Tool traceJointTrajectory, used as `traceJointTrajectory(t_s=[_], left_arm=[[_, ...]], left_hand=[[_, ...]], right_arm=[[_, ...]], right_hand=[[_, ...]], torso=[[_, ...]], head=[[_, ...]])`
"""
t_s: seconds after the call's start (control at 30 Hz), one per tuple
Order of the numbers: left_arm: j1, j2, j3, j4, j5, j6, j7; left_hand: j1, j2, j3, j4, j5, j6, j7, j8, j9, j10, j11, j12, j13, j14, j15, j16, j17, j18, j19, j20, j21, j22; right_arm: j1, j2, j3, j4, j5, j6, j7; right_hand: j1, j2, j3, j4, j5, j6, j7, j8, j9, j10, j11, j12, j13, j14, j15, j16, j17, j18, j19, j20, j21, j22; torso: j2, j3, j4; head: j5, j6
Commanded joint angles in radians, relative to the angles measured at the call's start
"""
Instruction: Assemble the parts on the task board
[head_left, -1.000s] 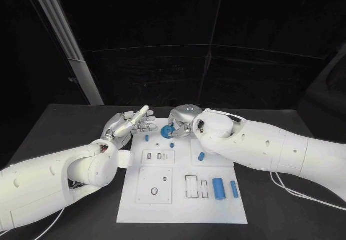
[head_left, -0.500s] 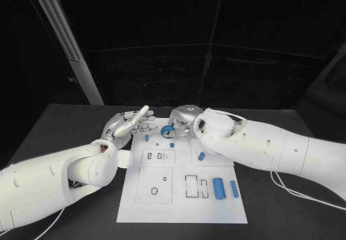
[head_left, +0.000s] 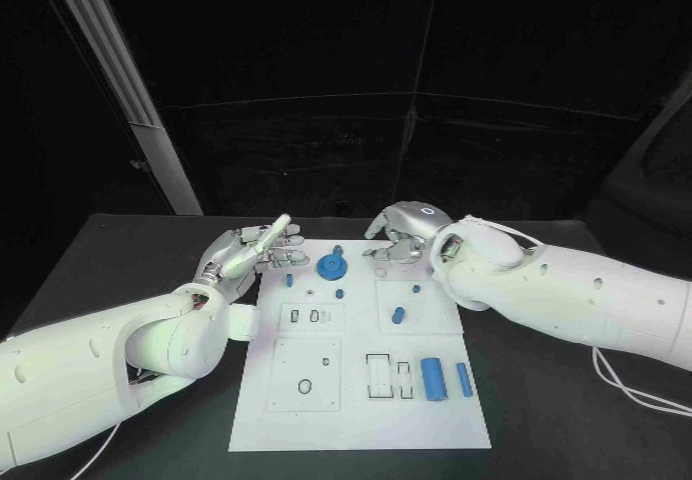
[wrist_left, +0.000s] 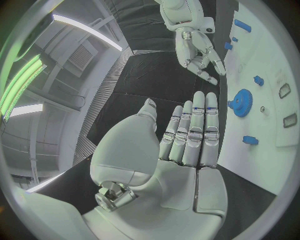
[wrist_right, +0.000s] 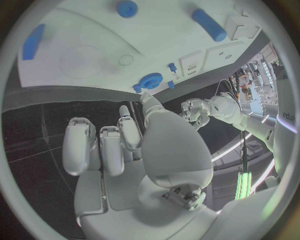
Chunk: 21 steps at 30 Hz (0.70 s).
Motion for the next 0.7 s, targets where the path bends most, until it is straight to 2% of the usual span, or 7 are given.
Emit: traceJointTrajectory(t_s=[0.03, 0.13, 0.3, 0.4, 0.47, 0.63, 0.7], left_arm=[[0.002, -0.003, 0.001, 0.002, -0.003, 0.012, 0.008], [0.002, -0.003, 0.001, 0.001, -0.003, 0.013, 0.009], [0.001, -0.002, 0.0, 0.0, -0.003, 0.016, 0.01], [0.001, -0.002, 0.0, -0.001, -0.003, 0.016, 0.01], [0.001, -0.001, 0.0, -0.001, -0.003, 0.017, 0.011], [0.001, -0.001, 0.0, -0.001, -0.003, 0.018, 0.01], [0.001, -0.001, 0.0, -0.002, -0.003, 0.018, 0.011]], left_hand=[[0.003, 0.01, -0.005, -0.002, 0.001, 0.009, 0.002, -0.002, 0.0, -0.001, 0.002, -0.005, -0.001, 0.009, 0.001, -0.006, 0.002, 0.015, 0.008, -0.002, -0.008, -0.002], [0.004, 0.012, -0.007, -0.003, 0.001, 0.012, 0.0, -0.002, 0.0, 0.003, 0.001, -0.005, 0.0, 0.01, 0.001, -0.007, 0.004, 0.015, 0.009, -0.002, -0.009, -0.003], [0.007, 0.015, -0.009, -0.005, 0.001, 0.018, -0.002, -0.002, 0.001, 0.009, -0.001, -0.004, 0.001, 0.011, -0.001, -0.009, 0.006, 0.015, 0.01, -0.003, -0.01, -0.005], [0.008, 0.016, -0.009, -0.005, 0.001, 0.019, -0.003, -0.002, 0.001, 0.011, -0.002, -0.004, 0.001, 0.012, -0.001, -0.01, 0.007, 0.015, 0.011, -0.003, -0.01, -0.005], [0.008, 0.016, -0.01, -0.006, 0.001, 0.02, -0.003, -0.002, 0.001, 0.011, -0.002, -0.004, 0.001, 0.012, -0.001, -0.01, 0.007, 0.015, 0.011, -0.003, -0.011, -0.005], [0.008, 0.016, -0.01, -0.006, 0.001, 0.02, -0.003, -0.002, 0.001, 0.011, -0.002, -0.004, 0.001, 0.012, -0.001, -0.01, 0.007, 0.015, 0.011, -0.003, -0.011, -0.005], [0.008, 0.016, -0.01, -0.006, 0.001, 0.02, -0.003, -0.002, 0.001, 0.011, -0.002, -0.004, 0.001, 0.012, -0.001, -0.01, 0.007, 0.015, 0.011, -0.003, -0.011, -0.005]], right_arm=[[0.002, -0.053, 0.0, 0.006, 0.252, -0.004, 0.218], [0.002, -0.102, 0.0, 0.003, 0.35, 0.035, 0.292], [0.001, -0.151, -0.001, -0.016, 0.41, 0.053, 0.344], [0.001, -0.163, -0.001, -0.048, 0.421, 0.06, 0.351], [0.0, -0.166, -0.001, -0.068, 0.416, 0.065, 0.349], [-0.012, -0.168, -0.001, -0.103, 0.397, 0.079, 0.346], [-0.018, -0.167, -0.001, -0.113, 0.394, 0.084, 0.346]], right_hand=[[0.05, -0.003, 0.012, -0.036, -0.038, 0.007, 0.002, 0.002, 0.001, -0.012, -0.002, -0.016, -0.011, 0.068, -0.003, -0.01, 0.094, -0.01, -0.01, -0.001, -0.008, -0.009], [0.049, -0.013, 0.002, -0.042, -0.087, 0.005, 0.003, 0.001, 0.0, -0.019, -0.001, -0.025, -0.017, 0.067, -0.001, -0.013, 0.091, -0.008, -0.015, 0.001, -0.013, -0.018], [0.065, -0.018, 0.0, -0.059, -0.078, 0.004, 0.003, 0.0, -0.001, -0.02, 0.0, -0.026, -0.018, 0.068, -0.001, -0.012, 0.095, -0.009, -0.015, 0.001, -0.013, -0.017], [0.073, -0.019, 0.0, -0.068, -0.06, -0.001, 0.005, -0.001, -0.002, -0.022, 0.0, -0.028, -0.018, 0.069, -0.001, -0.011, 0.098, -0.008, -0.015, 0.001, -0.014, -0.018], [0.075, -0.019, -0.001, -0.071, -0.05, -0.004, 0.005, -0.002, -0.002, -0.023, 0.001, -0.03, -0.019, 0.069, 0.0, -0.011, 0.099, -0.008, -0.015, 0.001, -0.014, -0.018], [0.074, -0.022, -0.004, -0.074, -0.042, -0.009, 0.006, -0.003, -0.003, -0.026, 0.002, -0.033, -0.022, 0.07, 0.0, -0.01, 0.101, -0.008, -0.016, 0.002, -0.014, -0.018], [0.073, -0.022, -0.005, -0.074, -0.039, -0.011, 0.007, -0.003, -0.004, -0.027, 0.002, -0.035, -0.023, 0.07, 0.001, -0.01, 0.102, -0.008, -0.016, 0.002, -0.015, -0.019]], torso=[[-0.006, 0.0029, -0.0128], [-0.006, 0.0059, -0.0162], [-0.006, 0.0094, -0.0189], [-0.004, 0.0087, -0.017], [-0.004, 0.0069, -0.0116], [-0.003, 0.0068, -0.0086], [-0.003, 0.0064, -0.008]], head=[[-0.004, 0.002], [-0.008, 0.008], [-0.018, 0.01], [-0.022, 0.012], [-0.029, 0.011], [-0.038, 0.01], [-0.04, 0.005]])
